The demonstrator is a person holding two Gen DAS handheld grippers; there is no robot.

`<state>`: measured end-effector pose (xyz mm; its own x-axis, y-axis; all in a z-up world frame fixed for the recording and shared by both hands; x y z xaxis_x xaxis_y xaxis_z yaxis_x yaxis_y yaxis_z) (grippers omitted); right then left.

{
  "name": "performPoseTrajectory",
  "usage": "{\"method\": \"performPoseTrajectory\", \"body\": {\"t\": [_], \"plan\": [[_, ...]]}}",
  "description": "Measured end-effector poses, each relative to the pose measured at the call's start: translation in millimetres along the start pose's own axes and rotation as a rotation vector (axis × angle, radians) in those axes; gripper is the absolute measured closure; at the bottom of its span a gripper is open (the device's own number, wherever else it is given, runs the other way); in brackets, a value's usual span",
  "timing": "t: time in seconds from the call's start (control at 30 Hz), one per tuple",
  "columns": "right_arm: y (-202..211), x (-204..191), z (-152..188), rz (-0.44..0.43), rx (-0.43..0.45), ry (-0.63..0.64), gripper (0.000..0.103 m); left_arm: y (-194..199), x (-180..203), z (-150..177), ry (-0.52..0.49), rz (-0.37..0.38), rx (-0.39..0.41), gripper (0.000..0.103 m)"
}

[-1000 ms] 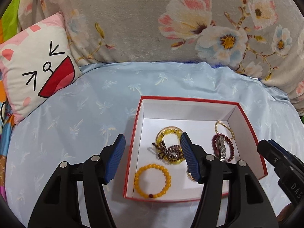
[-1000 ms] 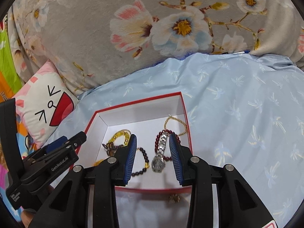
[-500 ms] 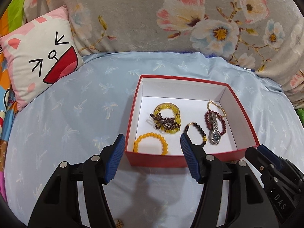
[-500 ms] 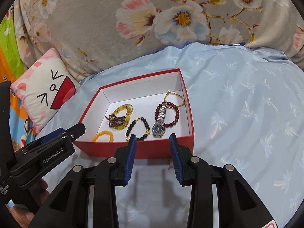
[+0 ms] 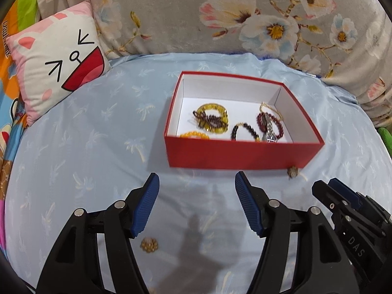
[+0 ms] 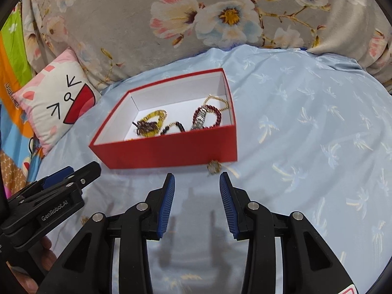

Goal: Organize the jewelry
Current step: 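Withdraw both open tools from the box toward the gold charms, then close the right tool on the gold charm beside the box while the left tool grasps another charm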

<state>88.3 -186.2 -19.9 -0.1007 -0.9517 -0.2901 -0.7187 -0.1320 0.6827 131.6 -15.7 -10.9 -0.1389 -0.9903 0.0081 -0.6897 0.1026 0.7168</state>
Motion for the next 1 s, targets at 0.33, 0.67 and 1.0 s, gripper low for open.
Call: {"method": "performPoseTrajectory", "body": {"t": [0.33, 0.67, 1.0], "plan": [[1, 8, 28, 0.009, -0.043, -0.004, 0.062, 16, -16, 42, 0.022, -0.01, -0.005, 0.023], [0, 11, 53, 0.006, -0.078, -0.011, 0.051, 25, -54, 71, 0.055, -0.068, -0.001, 0.015], [-4, 7, 62, 0.003, -0.092, -0.002, 0.049, 3, -71, 74, 0.106, -0.071, -0.046, 0.023]]}}
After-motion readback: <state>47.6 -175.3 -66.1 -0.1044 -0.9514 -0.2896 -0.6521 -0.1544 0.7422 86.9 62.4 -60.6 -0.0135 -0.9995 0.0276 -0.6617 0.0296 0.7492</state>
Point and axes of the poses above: each gripper's, at about its wrist camera, not at the fingertips, and y roughly against the way its jaws point, x to its right, z to its underside, the point moved 9 cm from there along -y, roughly the way its jaws point, and after that the axes turned 3 degrees about -z, right-handed, at the moved point
